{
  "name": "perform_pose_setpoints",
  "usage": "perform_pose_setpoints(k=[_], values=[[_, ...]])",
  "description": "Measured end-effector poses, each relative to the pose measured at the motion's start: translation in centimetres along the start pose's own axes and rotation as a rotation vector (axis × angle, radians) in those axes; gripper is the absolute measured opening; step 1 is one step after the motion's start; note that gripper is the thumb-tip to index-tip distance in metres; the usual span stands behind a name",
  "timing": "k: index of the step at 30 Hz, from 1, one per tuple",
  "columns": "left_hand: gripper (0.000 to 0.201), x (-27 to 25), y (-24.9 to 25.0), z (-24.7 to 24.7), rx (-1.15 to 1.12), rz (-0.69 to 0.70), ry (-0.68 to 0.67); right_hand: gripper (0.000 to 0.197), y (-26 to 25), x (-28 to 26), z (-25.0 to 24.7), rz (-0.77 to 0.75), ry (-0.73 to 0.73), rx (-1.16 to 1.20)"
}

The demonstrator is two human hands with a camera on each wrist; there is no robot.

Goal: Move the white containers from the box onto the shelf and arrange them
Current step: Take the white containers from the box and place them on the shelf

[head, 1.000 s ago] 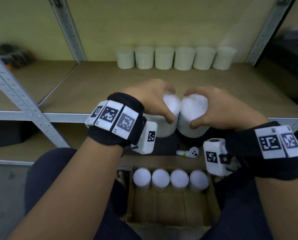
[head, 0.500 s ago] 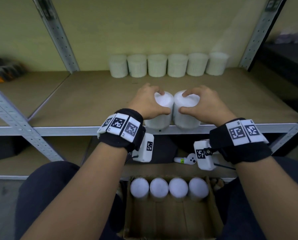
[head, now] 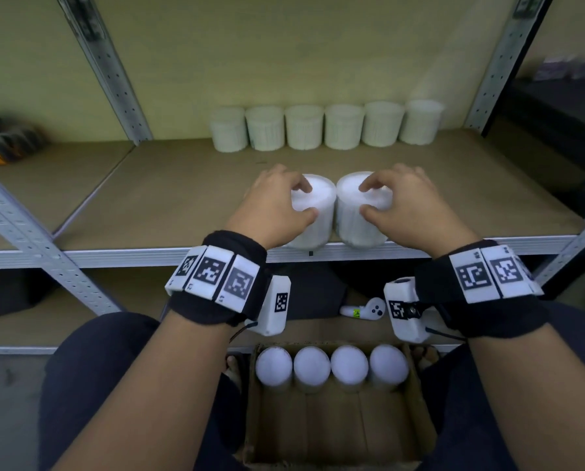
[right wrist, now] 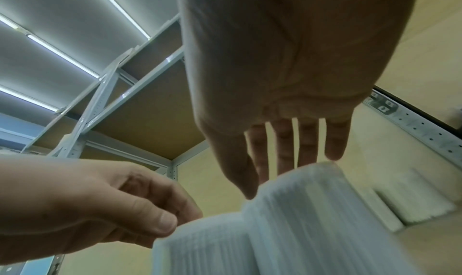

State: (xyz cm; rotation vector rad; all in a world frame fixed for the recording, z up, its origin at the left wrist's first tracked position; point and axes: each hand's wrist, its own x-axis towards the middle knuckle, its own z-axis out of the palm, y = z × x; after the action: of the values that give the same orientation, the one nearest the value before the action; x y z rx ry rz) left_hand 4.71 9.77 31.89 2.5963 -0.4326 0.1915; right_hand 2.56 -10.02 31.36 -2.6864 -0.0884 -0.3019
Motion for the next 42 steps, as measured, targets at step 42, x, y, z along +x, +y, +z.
perform_pose_setpoints(k=[42], values=[[0.030,23.6,8.3,11.3,0.010,0.227,-0.115,0.016,15.2,15.6,-4.0,0.308,0.101,-0.064]])
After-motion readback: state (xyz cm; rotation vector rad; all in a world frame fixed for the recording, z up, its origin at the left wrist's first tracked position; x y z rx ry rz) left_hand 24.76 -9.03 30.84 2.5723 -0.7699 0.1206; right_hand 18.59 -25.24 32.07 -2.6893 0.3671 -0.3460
